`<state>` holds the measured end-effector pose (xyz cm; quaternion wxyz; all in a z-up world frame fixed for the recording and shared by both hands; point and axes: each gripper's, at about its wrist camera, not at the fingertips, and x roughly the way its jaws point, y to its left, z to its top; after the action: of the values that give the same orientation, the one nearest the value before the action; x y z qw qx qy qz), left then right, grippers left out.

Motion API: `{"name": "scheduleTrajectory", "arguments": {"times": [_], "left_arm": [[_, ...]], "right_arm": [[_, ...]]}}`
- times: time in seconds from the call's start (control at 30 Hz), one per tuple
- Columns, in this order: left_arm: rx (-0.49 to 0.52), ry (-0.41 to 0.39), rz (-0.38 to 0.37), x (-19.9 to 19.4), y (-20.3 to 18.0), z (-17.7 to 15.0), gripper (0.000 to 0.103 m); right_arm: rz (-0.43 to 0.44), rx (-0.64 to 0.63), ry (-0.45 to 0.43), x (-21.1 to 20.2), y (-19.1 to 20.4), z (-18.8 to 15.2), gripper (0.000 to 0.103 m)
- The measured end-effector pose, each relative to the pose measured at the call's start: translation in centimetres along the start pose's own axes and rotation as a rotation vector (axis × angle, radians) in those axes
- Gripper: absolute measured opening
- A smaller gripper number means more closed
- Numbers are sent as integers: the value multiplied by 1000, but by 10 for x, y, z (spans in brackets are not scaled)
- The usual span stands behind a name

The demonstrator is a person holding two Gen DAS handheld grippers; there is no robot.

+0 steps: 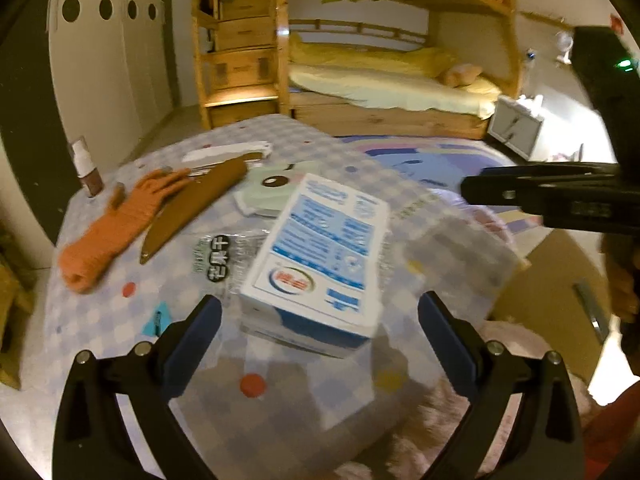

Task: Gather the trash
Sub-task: 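Grasp the white milk packet with the left tool and lift it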

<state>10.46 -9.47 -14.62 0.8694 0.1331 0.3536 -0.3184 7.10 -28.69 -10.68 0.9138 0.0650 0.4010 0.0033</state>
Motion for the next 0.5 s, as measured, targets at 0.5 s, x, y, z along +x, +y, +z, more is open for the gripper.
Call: {"name": "scheduleTrajectory", "arguments": {"times": [0.5], "left_arm": [[108, 27, 58, 27, -22, 16, 80]], "right_arm": [[-7, 18, -12, -11, -7, -4, 44]]}}
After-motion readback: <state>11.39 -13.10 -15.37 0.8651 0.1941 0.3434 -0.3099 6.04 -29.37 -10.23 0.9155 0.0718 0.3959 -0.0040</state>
